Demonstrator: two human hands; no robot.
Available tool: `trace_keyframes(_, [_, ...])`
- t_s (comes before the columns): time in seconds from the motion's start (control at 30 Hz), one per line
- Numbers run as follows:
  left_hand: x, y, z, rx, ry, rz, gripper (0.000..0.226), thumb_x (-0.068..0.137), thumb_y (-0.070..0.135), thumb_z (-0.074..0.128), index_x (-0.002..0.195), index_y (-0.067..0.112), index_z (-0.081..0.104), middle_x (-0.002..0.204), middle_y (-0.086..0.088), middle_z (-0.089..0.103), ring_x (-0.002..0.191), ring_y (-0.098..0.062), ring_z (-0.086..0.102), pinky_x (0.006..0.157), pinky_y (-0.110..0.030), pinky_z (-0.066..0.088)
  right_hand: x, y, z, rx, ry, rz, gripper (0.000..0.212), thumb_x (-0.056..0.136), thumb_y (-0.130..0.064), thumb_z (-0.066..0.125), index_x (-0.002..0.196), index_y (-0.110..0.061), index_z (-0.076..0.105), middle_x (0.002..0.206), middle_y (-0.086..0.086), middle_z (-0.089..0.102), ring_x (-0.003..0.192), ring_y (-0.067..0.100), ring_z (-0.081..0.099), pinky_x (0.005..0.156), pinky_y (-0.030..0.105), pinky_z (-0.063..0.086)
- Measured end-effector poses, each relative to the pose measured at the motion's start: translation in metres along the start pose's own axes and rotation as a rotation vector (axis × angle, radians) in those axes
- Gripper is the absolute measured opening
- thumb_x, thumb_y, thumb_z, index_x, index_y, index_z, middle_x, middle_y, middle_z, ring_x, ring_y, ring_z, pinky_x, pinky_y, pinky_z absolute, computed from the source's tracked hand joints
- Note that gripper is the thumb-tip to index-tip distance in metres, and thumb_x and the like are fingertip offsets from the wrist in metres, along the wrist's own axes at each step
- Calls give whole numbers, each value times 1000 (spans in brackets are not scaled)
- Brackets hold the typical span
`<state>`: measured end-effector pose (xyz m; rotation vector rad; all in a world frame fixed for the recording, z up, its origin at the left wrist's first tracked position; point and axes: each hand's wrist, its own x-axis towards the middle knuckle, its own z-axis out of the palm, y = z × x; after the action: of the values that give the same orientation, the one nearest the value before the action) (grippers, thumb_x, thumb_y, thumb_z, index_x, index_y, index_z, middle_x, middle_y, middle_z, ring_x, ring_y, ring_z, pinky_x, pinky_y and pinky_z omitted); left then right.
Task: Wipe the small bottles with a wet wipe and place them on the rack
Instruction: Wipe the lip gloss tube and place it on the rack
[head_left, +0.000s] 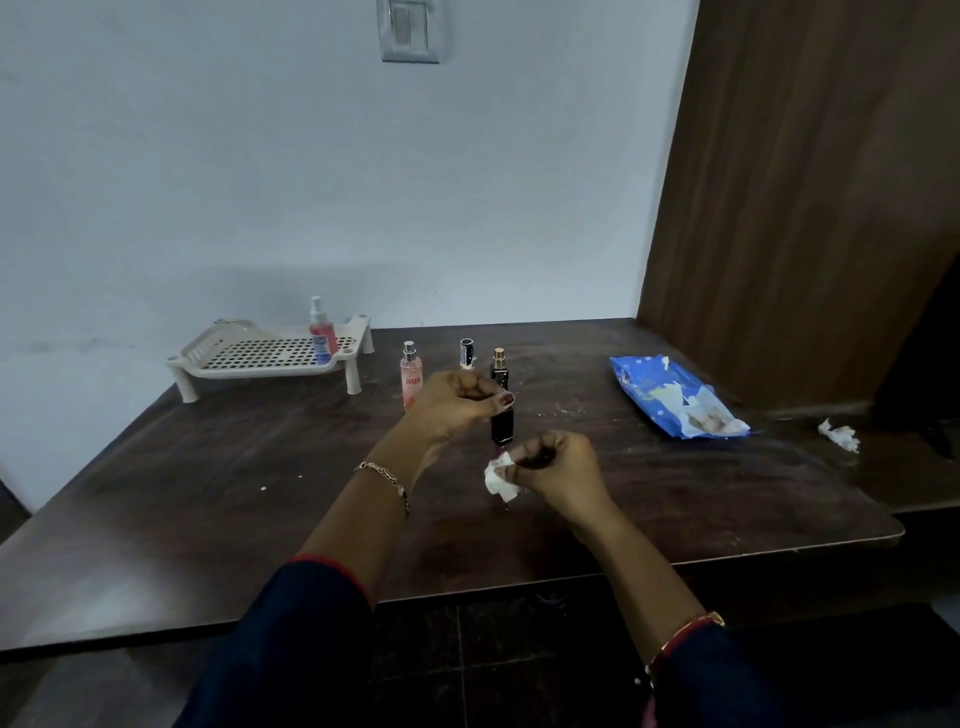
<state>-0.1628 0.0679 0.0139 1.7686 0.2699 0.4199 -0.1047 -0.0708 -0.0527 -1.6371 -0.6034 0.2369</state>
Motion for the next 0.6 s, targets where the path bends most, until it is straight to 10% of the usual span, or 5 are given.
trace_keyframes(0.2, [-11, 0, 3, -188, 53, -220, 9, 78, 10, 72, 76, 16, 66, 61, 7, 69, 55, -2, 63, 66, -26, 40, 8, -16, -3, 71, 225, -155, 24, 66, 7, 79, 65, -12, 63, 64, 0, 63, 55, -1, 57, 59, 15, 48])
trace_keyframes(0.6, [-4, -6, 9, -183, 107, -196, 11, 76, 12, 75, 74, 17, 65, 56, 11, 69, 53, 0, 63, 72, -28, 50, 2, 12, -1, -43, 130, -110, 25, 65, 5, 80, 59, -14, 64, 67, 12, 69, 54, 1, 59, 57, 18, 49])
